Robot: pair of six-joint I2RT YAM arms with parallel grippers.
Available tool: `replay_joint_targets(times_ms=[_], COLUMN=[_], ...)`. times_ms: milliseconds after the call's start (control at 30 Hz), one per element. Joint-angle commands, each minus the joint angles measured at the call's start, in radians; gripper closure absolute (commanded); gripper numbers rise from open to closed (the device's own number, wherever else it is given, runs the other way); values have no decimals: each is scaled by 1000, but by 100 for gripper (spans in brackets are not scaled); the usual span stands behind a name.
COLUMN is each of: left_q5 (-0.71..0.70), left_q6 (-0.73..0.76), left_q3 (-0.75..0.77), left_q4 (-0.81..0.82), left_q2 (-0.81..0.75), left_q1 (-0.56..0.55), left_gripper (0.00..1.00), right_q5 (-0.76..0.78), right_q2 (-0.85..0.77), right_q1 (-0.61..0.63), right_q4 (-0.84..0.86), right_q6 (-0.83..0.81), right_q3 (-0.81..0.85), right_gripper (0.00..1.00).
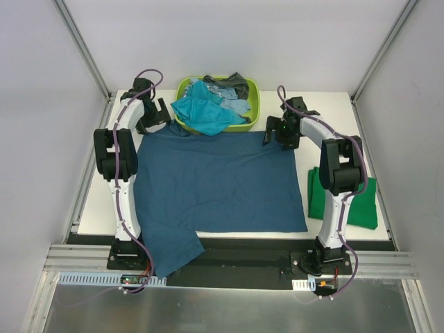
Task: Fold and stack the t-shirts
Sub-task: Flatten out the tshirt
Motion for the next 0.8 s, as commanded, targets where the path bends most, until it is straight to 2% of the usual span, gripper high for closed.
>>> replay_joint_targets(times_ms=[0,167,200,267,367,533,667,767], left_q5=[-18,-35,-32,8,56,39,-16,-2], left_q6=[-2,-88,-115,-151,-181,-182,-177,-169], left_q3=[-150,-526,-628,-819,-993,-1021,-933,-814], left_q4=[-28,25,53,145,225,240,240,236], left_q2=[-236,-506,-562,-681,-772,-719,-586,-454], left_q1=[1,-13,-49,-85,-114,-116,-112,-105], left_gripper=[1,1,1,1,1,1,1,1], right_q5=[34,99,112,129,165,177,188,185], right_q2=[-192,-374,-406,-443,-465,-418,-341,-281], right_q1=[7,65,85,136,191,196,179,139], right_q4=[19,52,57,57,56,71,54,46], right_q6=[-43,-26,-26,11,36,51,43,39], right_q3=[-101,-325,-365,-443,-515,-534,-485,-425], right_gripper=[4,4,4,4,4,3,4,4])
